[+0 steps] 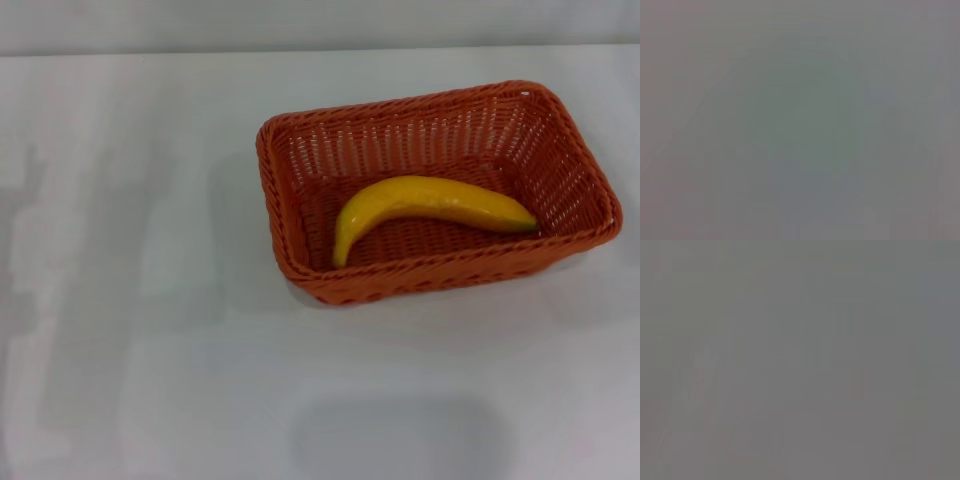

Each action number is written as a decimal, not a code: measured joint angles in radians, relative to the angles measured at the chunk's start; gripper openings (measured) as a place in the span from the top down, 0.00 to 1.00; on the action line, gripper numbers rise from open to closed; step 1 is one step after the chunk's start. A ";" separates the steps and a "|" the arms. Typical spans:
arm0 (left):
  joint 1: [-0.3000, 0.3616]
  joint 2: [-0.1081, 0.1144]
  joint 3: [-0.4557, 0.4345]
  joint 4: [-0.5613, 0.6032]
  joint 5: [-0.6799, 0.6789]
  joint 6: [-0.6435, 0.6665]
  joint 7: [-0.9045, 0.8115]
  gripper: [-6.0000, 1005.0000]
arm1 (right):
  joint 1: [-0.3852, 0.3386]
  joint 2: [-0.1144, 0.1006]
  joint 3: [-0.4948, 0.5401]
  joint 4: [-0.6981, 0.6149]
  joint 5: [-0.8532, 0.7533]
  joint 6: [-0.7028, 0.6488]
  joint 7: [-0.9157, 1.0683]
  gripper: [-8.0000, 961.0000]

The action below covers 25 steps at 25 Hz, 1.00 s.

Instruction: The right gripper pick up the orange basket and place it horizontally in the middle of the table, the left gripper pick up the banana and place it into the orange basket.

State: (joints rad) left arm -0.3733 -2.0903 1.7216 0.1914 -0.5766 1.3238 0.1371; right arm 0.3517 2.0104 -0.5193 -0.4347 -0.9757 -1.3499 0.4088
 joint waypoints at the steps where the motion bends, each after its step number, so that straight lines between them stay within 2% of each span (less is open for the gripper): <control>1: 0.000 0.000 0.000 0.000 0.000 -0.015 0.009 0.13 | 0.000 0.000 0.000 0.005 0.011 0.009 -0.013 0.26; 9: -0.003 0.001 0.001 -0.027 0.005 -0.064 0.018 0.13 | -0.001 0.001 0.003 0.104 0.145 0.044 -0.228 0.26; 17: 0.010 0.002 0.003 -0.035 0.008 -0.088 0.018 0.13 | -0.042 -0.002 -0.003 0.208 0.171 -0.117 -0.293 0.26; 25: 0.010 0.000 0.041 -0.042 0.009 -0.096 0.018 0.13 | -0.047 -0.002 -0.038 0.270 0.165 -0.186 -0.285 0.26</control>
State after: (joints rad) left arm -0.3629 -2.0904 1.7627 0.1495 -0.5674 1.2274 0.1550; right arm 0.3047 2.0082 -0.5577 -0.1650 -0.8106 -1.5364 0.1240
